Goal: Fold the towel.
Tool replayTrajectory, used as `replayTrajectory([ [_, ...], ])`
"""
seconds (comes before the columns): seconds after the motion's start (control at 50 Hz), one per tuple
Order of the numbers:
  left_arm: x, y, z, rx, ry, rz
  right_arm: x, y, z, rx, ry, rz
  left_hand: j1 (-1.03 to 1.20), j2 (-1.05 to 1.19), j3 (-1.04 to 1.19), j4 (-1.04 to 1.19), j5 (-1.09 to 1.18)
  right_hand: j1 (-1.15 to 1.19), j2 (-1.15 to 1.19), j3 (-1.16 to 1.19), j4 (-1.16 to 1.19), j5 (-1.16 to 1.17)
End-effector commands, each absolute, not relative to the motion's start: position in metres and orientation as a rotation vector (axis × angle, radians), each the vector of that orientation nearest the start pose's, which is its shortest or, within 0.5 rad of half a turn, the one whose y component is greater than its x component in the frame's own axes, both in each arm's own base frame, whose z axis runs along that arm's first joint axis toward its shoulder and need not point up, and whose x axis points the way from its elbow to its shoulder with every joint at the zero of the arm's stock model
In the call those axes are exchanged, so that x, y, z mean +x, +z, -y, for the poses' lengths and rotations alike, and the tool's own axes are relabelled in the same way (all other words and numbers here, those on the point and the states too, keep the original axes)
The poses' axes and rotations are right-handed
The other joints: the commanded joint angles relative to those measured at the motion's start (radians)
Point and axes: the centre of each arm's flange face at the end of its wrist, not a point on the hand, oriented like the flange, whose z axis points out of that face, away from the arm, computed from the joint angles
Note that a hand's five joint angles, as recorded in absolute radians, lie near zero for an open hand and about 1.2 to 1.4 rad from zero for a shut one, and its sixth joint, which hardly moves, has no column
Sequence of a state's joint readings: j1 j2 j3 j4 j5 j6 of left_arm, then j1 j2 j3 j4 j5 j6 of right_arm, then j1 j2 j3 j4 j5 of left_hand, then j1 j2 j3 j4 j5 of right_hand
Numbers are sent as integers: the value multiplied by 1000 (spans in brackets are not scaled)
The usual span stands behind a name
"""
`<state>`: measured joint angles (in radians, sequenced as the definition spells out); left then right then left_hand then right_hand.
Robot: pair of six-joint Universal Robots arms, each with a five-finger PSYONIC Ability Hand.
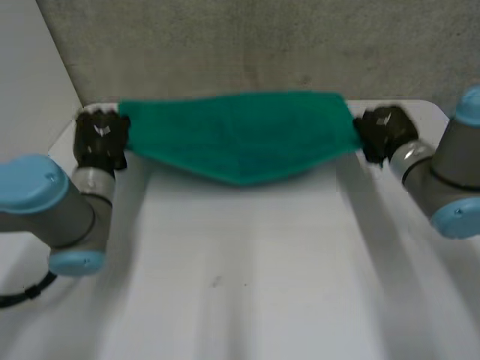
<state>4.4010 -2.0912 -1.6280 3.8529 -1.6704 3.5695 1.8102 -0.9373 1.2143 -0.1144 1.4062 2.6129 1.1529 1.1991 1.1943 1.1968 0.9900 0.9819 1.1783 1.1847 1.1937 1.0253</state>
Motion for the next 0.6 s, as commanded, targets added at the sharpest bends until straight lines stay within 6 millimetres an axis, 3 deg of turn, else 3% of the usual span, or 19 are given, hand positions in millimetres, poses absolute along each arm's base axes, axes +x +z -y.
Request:
replayTrajectory([
  [0.02,-227,126,313,792,-1947,-2009,237,142,364,-1286,-1772,-2391,243,197,202,199,232,414,218,212,203,196],
  [0.1,-221,127,289,892,-1830,-2018,223,142,342,-1380,-1557,-2498,243,197,202,199,232,414,218,212,203,196],
  [0.16,-209,137,253,1019,-1662,-2046,203,169,323,-1430,-1501,-2550,243,197,202,199,232,414,218,212,203,196],
  [0.18,-209,137,253,1020,-1661,-2046,198,174,319,-1456,-1489,-2562,243,197,202,199,232,414,218,212,203,196],
  [0.2,-201,141,230,1104,-1528,-2094,187,182,308,-1538,-1445,-2581,243,197,202,199,232,414,218,212,203,196],
  [0.26,-199,143,222,1130,-1483,-2113,169,187,282,-1768,-1298,-2584,243,197,202,199,232,414,218,212,203,196],
  [0.28,-189,151,199,1187,-1323,-2216,166,189,277,-1827,-1268,-2576,243,197,202,199,232,414,218,212,203,196],
  [0.32,-186,155,191,1209,-1261,-2254,162,189,269,-1923,-1211,-2548,243,197,202,199,232,414,218,212,203,196],
  [0.36,-186,160,191,1212,-1265,-2257,158,187,267,-2004,-1195,-2528,243,197,202,199,232,414,218,212,203,196],
  [0.42,-189,164,196,1201,-1310,-2231,159,190,273,-1972,-1272,-2537,243,197,202,199,232,414,218,212,203,196],
  [0.46,-195,171,212,1159,-1428,-2160,160,191,277,-1958,-1308,-2537,243,197,202,199,232,414,218,212,203,196],
  [0.48,-195,171,212,1159,-1429,-2159,163,185,292,-1906,-1395,-2538,243,197,202,199,232,414,218,212,203,196],
  [0.5,-200,167,229,1128,-1496,-2115,164,179,299,-1888,-1416,-2541,243,197,202,199,232,414,218,212,203,196],
  [0.54,-202,165,236,1120,-1515,-2099,167,171,312,-1862,-1476,-2534,243,197,202,199,232,414,218,212,203,196],
  [0.56,-209,163,250,1106,-1569,-2054,174,166,325,-1854,-1540,-2515,243,197,202,199,232,414,218,212,203,196],
  [0.6,-217,165,274,1061,-1659,-1980,178,166,330,-1852,-1580,-2496,243,197,202,199,232,414,218,212,203,196],
])
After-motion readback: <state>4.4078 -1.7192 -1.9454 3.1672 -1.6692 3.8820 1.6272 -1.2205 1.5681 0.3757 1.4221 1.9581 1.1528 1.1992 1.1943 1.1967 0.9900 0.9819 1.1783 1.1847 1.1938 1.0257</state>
